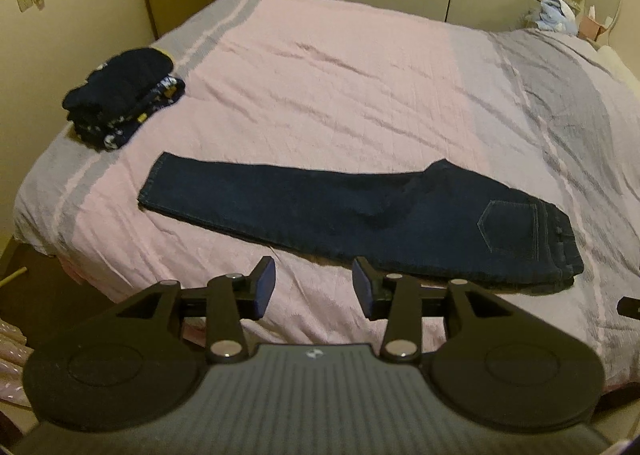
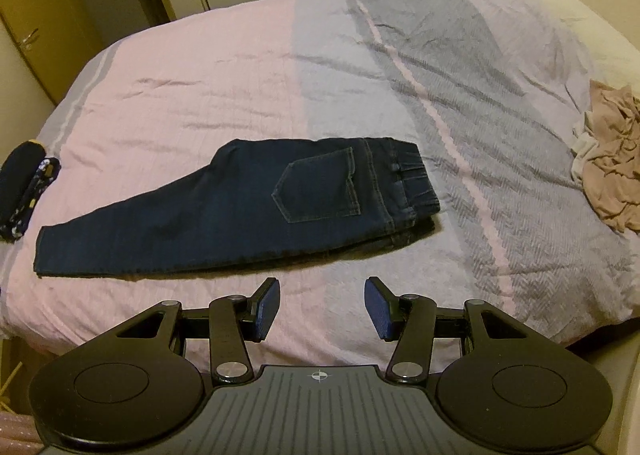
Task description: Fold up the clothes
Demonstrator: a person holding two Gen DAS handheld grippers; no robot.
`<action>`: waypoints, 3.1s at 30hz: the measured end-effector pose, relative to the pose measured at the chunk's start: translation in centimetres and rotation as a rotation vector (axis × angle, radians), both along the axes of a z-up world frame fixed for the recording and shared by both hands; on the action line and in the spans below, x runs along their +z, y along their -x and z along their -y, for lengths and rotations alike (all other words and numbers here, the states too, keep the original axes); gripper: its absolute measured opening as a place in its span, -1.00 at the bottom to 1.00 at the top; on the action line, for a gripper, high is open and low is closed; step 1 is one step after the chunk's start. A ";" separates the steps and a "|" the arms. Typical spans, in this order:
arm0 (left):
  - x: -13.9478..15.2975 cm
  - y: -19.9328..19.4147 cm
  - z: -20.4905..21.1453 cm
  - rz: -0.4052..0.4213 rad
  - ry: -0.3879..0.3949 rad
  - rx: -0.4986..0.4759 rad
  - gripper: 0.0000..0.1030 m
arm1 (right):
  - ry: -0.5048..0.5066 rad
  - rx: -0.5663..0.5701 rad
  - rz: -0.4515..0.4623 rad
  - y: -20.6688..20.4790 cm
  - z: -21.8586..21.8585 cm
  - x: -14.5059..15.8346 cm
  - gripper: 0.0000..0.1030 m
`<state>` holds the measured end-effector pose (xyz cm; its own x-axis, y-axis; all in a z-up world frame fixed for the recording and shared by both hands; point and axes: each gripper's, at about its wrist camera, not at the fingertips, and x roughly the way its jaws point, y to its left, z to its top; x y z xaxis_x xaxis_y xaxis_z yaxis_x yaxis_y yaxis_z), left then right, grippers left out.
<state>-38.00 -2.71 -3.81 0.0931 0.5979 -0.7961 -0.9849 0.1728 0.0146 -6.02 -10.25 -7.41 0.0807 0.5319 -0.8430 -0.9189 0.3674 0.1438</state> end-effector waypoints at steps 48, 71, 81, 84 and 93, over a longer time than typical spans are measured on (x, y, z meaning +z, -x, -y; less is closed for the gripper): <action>-0.5 1.7 -0.5 -0.049 -0.006 0.099 -0.19 | -0.012 0.071 -0.056 0.7 -3.7 -0.6 -0.02; -4.4 9.1 -14.9 -0.032 0.099 0.126 -0.19 | 0.021 -0.029 -0.032 3.7 -14.3 -1.8 -0.02; -6.8 15.3 -19.9 0.080 0.155 0.182 -0.19 | 0.060 -0.047 0.009 6.1 -18.9 -3.1 -0.02; -8.2 18.1 -21.2 0.181 0.193 0.227 -0.20 | 0.053 -0.047 0.008 6.8 -19.8 -3.6 -0.02; -12.5 24.4 -23.8 0.334 0.261 0.366 -0.20 | 0.101 -0.060 0.005 8.8 -22.6 -5.5 -0.02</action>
